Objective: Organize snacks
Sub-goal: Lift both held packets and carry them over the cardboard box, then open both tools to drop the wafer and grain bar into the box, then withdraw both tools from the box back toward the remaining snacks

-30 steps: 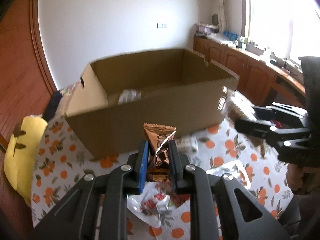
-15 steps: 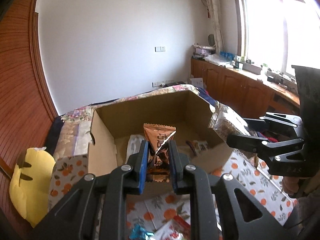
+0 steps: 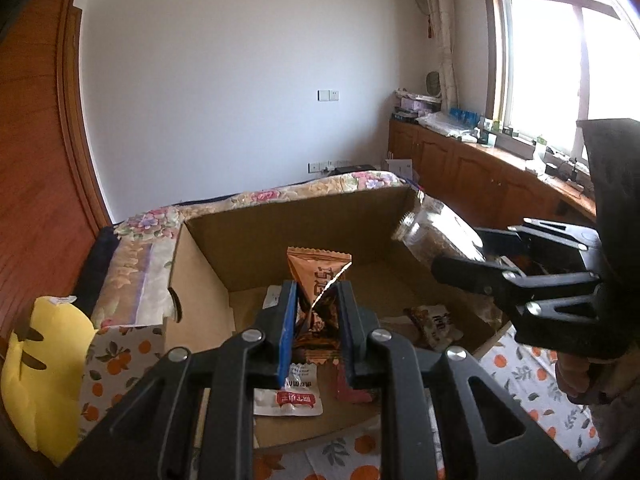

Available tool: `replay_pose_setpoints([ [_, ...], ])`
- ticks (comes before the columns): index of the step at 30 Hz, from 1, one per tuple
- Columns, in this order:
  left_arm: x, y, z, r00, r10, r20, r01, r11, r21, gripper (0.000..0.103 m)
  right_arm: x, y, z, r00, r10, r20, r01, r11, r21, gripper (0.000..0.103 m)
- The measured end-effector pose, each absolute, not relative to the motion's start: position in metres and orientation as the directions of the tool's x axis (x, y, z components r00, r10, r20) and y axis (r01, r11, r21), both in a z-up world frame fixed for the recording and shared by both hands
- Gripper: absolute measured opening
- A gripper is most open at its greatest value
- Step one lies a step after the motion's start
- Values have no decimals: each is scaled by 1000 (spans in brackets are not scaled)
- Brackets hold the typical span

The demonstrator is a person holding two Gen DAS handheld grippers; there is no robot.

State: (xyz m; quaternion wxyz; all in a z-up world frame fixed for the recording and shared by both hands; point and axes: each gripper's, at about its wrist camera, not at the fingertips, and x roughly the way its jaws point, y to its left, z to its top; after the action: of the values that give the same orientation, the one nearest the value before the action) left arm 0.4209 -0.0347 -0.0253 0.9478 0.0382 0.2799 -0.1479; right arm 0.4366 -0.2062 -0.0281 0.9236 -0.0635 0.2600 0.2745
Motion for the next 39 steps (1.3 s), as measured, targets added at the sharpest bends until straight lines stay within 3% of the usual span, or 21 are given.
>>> replay_pose_setpoints([
  [18,427,-34,-58,755,-259,-602,304,952,-28,18,454,-184,-67,679,421,-602,-519,855,13,45],
  [27,432,-31,-60,743,-269,-613,301,952,-52,22,463,-193,-71,642,460,-613,-516,851,98,45],
  [32,432,-26,-62,738,-268,-619,287,955,-71,31,463,-193,-74,632,473,-614,-516,848,122,48],
  [39,415,-29,-53,744,-276,-609,299,952,-67,32,457,-195,-66,653,465,-598,-510,854,106,58],
])
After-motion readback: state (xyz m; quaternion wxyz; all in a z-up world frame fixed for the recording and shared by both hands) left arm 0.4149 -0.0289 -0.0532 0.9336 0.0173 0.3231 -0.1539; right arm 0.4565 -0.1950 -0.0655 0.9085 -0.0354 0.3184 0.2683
